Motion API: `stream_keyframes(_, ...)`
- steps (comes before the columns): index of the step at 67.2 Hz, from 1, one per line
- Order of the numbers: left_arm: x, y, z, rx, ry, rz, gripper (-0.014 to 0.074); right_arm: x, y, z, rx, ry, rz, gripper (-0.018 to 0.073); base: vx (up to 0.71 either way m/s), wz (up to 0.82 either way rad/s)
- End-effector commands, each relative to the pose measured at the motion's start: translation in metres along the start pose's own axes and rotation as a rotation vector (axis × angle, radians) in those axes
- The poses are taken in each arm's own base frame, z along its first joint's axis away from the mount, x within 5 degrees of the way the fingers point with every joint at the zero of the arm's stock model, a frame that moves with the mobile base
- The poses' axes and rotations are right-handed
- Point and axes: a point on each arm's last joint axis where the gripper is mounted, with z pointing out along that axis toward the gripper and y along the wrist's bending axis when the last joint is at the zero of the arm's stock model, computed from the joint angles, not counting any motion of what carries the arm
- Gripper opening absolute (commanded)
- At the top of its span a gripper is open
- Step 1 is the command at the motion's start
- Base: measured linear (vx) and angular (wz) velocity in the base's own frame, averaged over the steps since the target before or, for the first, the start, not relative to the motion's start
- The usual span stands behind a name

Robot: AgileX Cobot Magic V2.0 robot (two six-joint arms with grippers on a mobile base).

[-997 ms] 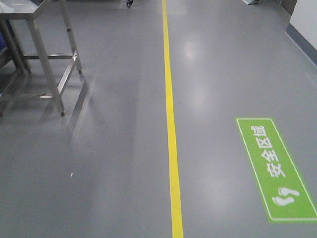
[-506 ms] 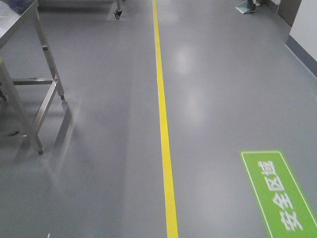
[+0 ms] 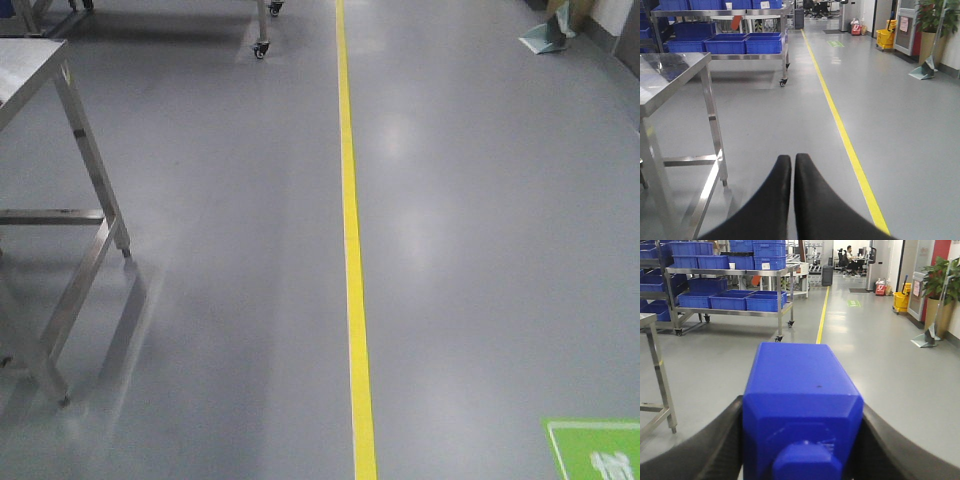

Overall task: Pour parts from conveyor to right shelf
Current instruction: 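Drive along the yellow floor line toward the bin shelves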

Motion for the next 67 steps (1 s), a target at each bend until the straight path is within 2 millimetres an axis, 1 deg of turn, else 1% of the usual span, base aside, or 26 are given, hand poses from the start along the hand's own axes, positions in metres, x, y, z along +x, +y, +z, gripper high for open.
stream_keyframes(1, -0.0129, -0.0006, -0.0021, 0.008, -0.094, -0.008, -0.0006, -0.0144, -0.0011, -0.0015, 0.011, -0.090, -0.004, -0.0005, 0.76, 0.09)
stream_keyframes(28, -0.0129, -0.0006, -0.0021, 0.008, -0.094, -0.008, -0.0006, -0.0144, -0.0011, -0.0015, 0.011, -0.090, -0.004, -0.0005, 0.76, 0.05)
stream_keyframes(67, -0.0129, -0.0006, -0.0021, 0.008, -0.094, -0.008, -0.0006, -0.0144, -0.0011, -0.0015, 0.011, -0.090, -0.004, -0.0005, 0.77, -0.08)
